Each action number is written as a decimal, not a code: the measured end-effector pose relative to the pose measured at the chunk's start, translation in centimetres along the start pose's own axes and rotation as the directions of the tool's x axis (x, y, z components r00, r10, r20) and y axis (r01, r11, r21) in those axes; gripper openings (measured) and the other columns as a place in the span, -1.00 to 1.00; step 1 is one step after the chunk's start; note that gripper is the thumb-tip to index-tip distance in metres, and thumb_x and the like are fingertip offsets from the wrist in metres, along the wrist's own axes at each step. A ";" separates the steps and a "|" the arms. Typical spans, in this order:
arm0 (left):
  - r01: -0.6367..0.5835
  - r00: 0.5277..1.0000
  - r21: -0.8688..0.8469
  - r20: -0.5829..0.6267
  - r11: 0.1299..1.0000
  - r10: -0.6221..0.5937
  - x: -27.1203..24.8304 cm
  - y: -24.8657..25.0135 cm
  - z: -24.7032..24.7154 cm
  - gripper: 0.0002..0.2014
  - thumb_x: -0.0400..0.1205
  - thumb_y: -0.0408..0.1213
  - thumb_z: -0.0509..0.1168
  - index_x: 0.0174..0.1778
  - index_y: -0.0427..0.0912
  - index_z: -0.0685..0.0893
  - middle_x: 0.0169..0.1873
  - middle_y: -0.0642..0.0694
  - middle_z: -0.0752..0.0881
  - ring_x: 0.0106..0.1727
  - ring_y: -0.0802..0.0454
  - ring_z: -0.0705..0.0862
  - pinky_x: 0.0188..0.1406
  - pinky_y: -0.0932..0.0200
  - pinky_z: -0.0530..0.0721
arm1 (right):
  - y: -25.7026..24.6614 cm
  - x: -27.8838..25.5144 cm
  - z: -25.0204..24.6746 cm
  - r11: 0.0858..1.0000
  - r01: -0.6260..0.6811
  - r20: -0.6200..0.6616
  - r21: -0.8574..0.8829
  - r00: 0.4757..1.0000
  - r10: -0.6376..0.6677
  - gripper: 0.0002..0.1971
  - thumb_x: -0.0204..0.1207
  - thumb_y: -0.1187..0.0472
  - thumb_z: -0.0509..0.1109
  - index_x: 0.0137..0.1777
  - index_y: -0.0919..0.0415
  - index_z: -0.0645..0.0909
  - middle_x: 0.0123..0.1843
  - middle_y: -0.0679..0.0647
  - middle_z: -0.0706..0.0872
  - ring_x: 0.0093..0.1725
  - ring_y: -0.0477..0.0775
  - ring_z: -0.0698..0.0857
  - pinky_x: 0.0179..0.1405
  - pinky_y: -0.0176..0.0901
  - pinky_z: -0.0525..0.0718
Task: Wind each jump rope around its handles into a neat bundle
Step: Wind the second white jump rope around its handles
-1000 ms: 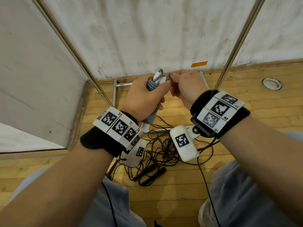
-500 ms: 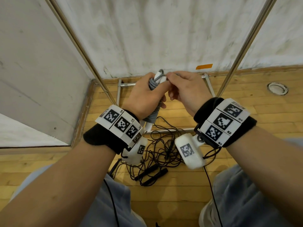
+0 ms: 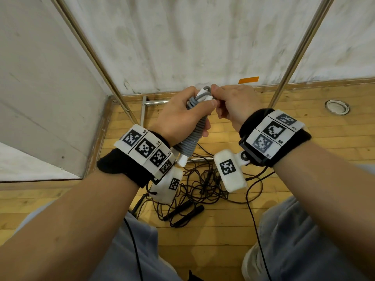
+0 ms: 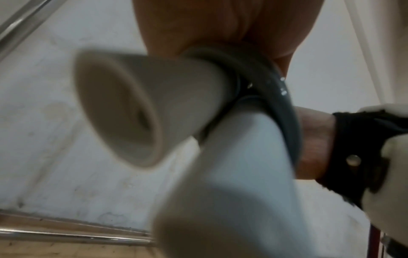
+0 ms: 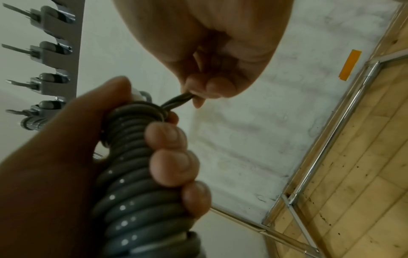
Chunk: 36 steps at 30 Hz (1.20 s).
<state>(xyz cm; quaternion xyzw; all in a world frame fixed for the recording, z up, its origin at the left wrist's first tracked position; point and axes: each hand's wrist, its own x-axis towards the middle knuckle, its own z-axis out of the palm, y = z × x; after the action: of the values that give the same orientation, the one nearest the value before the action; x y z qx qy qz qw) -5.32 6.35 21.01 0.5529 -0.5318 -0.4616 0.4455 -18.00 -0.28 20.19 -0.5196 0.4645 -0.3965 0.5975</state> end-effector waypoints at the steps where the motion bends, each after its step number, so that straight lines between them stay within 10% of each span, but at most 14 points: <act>1: 0.001 1.000 -0.028 -0.001 1.000 -0.001 -0.1 0.0 -0.1 -0.84 0.64 -0.25 0.33 -0.20 -0.12 0.48 -0.53 -0.11 0.69 -0.56 -0.08 0.66 -0.54 0.15 0.64 | -0.1 0.0 -0.1 1.000 0.005 0.018 0.010 1.000 -0.005 -0.72 0.61 0.23 0.32 -0.32 0.32 0.61 -0.55 0.06 0.49 -0.62 -0.02 0.44 -0.59 -0.23 0.44; 11: -0.074 0.966 0.095 -0.240 0.993 0.095 0.4 0.0 -0.5 -0.86 0.60 -0.31 0.39 -0.05 -0.10 0.54 -0.13 -0.33 0.73 -0.12 -0.25 0.75 -0.02 -0.15 0.73 | -1.8 -0.7 1.1 0.986 0.162 0.098 0.033 0.981 -0.165 -0.94 0.51 0.40 0.41 -0.15 0.29 0.69 -0.38 0.10 0.70 -0.44 -0.03 0.66 -0.31 -0.21 0.70; 21: -0.109 0.966 0.032 -0.231 0.994 0.113 0.0 7.1 -2.8 -0.81 0.63 -0.41 0.26 -0.23 -0.14 0.73 -0.46 0.10 0.73 -0.36 0.20 0.69 -0.15 0.15 0.73 | -8.2 -2.0 1.3 0.918 0.396 0.044 -0.028 0.918 -0.395 -0.92 0.43 0.39 0.49 -0.28 0.28 0.70 -0.45 0.09 0.70 -0.48 -0.02 0.65 -0.31 -0.17 0.72; 27: -0.182 0.963 0.129 -0.177 0.975 0.203 -1.3 14.4 -5.8 -0.95 0.58 -0.38 0.37 -0.15 -0.20 0.74 -0.14 -0.22 0.80 -0.01 -0.16 0.79 0.22 -0.20 0.68 | -14.8 -3.8 2.9 0.843 0.535 0.165 -0.052 0.837 -0.522 -0.86 0.49 0.37 0.41 -0.26 0.27 0.75 -0.46 0.02 0.70 -0.46 -0.07 0.61 -0.31 -0.25 0.69; 36: -0.444 0.782 0.178 -0.402 0.878 0.477 -1.8 23.8 -9.2 -0.84 0.62 -0.47 0.31 -0.24 -0.17 0.67 -0.31 -0.08 0.71 -0.28 0.08 0.71 -0.22 0.19 0.73 | -25.8 -4.9 6.3 0.783 0.621 0.109 0.015 0.778 -0.619 -0.83 0.43 0.47 0.43 -0.25 0.20 0.60 -0.30 0.13 0.71 -0.25 0.14 0.73 -0.02 0.10 0.77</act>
<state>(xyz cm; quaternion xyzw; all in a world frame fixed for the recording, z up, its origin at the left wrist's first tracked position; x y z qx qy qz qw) -0.51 7.32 46.09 0.5108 -0.5541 -0.1840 0.6311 -12.93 2.23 46.56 -0.6706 0.2388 -0.5373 0.4524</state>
